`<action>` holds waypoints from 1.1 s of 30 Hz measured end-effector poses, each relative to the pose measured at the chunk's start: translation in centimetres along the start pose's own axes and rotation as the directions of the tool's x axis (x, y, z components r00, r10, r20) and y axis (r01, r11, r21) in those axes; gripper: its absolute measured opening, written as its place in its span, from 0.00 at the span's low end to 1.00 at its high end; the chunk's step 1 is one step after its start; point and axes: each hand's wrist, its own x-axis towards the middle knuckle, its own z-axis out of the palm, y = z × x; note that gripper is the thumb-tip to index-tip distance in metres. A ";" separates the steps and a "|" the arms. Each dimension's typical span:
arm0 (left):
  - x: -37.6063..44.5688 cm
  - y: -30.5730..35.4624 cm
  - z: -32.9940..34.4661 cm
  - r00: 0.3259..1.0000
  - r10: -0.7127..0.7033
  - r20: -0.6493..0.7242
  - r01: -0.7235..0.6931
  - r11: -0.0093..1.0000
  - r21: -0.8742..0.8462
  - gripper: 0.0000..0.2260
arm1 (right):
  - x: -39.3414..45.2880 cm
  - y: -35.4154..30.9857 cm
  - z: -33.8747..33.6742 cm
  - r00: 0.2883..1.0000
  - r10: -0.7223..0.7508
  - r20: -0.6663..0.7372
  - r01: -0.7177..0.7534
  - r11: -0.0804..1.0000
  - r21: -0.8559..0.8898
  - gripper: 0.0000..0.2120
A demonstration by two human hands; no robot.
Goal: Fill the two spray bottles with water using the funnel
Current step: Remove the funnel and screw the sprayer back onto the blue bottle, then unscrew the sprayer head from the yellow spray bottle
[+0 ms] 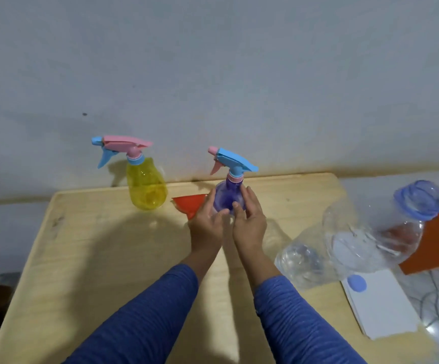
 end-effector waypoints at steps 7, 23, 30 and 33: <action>3.4 -1.2 2.3 0.992 -0.124 -0.008 0.124 0.990 0.062 0.25 | 3.7 1.6 1.8 0.999 0.048 0.006 -0.048 0.999 0.010 0.20; 5.5 -2.4 3.2 0.997 -0.069 -0.019 0.071 0.984 0.164 0.24 | 5.7 1.9 2.6 0.998 0.053 0.034 -0.053 0.999 -0.012 0.21; 5.3 -0.5 2.3 0.991 -0.077 0.105 0.043 0.955 0.295 0.28 | 4.9 0.4 2.1 0.988 0.139 0.067 -0.113 0.949 -0.295 0.24; 5.0 1.2 1.2 0.984 -0.100 0.150 0.033 0.918 0.395 0.26 | 4.7 -1.1 1.3 0.980 0.158 0.122 -0.080 0.870 -0.487 0.21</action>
